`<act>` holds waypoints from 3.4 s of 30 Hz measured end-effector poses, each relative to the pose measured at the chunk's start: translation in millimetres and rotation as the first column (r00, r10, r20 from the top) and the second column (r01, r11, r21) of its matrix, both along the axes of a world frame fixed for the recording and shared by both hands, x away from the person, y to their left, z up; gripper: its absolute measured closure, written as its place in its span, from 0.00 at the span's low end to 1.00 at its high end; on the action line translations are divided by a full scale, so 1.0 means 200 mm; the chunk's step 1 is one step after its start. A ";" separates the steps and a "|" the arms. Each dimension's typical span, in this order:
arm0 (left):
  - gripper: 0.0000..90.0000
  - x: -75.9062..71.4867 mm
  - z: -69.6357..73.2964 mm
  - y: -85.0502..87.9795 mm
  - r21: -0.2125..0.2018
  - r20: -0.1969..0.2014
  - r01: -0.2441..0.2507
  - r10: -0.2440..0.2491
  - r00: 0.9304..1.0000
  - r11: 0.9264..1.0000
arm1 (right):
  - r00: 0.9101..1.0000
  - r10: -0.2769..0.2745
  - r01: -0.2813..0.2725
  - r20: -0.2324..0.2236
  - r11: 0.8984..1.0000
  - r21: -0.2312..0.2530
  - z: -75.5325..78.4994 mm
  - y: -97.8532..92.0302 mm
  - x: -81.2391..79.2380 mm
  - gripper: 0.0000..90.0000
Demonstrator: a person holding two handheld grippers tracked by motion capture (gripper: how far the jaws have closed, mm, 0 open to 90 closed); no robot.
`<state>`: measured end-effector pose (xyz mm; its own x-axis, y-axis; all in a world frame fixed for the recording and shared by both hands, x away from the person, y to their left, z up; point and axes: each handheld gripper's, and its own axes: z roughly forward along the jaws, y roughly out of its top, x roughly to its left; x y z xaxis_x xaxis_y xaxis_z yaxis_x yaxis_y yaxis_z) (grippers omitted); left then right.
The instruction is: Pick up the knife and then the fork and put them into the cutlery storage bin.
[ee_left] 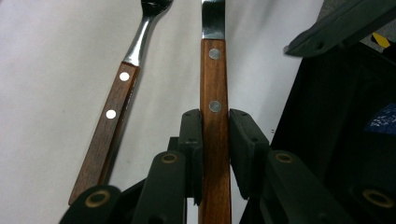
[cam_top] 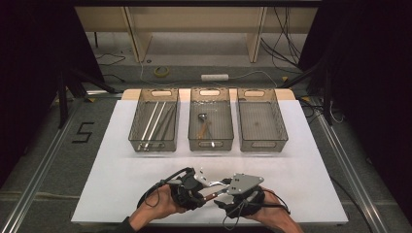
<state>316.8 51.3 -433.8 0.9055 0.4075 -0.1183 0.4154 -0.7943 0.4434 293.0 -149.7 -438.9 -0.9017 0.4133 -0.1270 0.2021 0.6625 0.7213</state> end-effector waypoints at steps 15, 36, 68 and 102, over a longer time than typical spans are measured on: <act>0.83 -0.01 0.01 -0.03 0.014 -0.033 0.031 -0.030 0.999 0.999 | 0.989 0.115 -0.100 0.088 0.983 -0.155 -0.07 0.08 -0.04 0.43; 0.83 -0.01 0.02 -0.05 0.017 -0.063 0.040 -0.039 0.997 0.999 | 0.944 0.255 -0.183 0.209 0.932 -0.313 -0.12 0.15 -0.09 0.71; 0.40 0.01 0.11 0.01 -0.139 0.019 0.011 -0.008 1.000 0.990 | 0.865 0.392 -0.219 0.315 0.857 -0.466 -0.09 0.12 -0.11 0.86; 0.19 0.05 0.05 0.35 -0.472 0.181 -0.143 0.255 0.950 0.870 | 0.964 -0.056 0.109 0.259 0.975 -0.194 0.12 -0.20 0.17 0.86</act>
<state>326.3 120.9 -424.0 0.8345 0.5352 -0.1309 0.3855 -0.3975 0.8327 327.0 -190.5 -414.6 -0.7935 0.4262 -0.4344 0.0925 0.7900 0.6061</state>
